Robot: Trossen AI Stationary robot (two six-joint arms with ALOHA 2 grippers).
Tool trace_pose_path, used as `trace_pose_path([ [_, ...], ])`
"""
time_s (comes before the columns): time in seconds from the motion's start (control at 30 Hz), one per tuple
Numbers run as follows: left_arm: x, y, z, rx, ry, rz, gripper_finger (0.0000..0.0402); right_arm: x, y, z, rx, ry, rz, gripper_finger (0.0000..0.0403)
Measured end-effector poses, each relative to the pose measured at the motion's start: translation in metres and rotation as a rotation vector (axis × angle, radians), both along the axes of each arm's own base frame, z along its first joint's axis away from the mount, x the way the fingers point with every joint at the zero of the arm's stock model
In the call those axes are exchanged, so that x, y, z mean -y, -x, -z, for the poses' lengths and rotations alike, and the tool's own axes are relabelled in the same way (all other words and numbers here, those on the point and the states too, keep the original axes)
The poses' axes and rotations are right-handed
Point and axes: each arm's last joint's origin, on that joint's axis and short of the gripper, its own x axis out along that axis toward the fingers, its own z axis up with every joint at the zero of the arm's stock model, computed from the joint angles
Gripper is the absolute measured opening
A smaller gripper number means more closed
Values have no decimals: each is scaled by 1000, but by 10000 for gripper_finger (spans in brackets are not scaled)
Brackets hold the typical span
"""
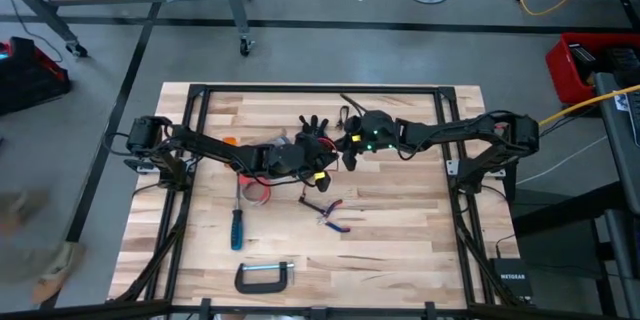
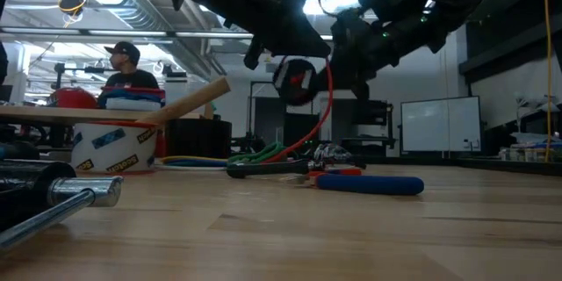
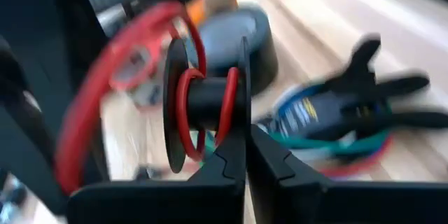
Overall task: Coil cords
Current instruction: Coil the red wire onto the black spool
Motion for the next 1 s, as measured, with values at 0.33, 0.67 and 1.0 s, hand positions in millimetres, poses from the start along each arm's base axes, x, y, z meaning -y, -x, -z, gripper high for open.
trace_pose_path([
  [0.33, 10, -2, 11, -36, 2, 10, 0, 1, -6, -16, 177, -10, -8, 1],
  [0.67, 19, 0, 17, -103, -41, 9, 0, 0, -7, -22, 237, -18, -55, 1],
  [1.0, 17, -1, 14, -65, -40, -7, 0, 0, -7, -23, 234, -21, -65, 1],
])
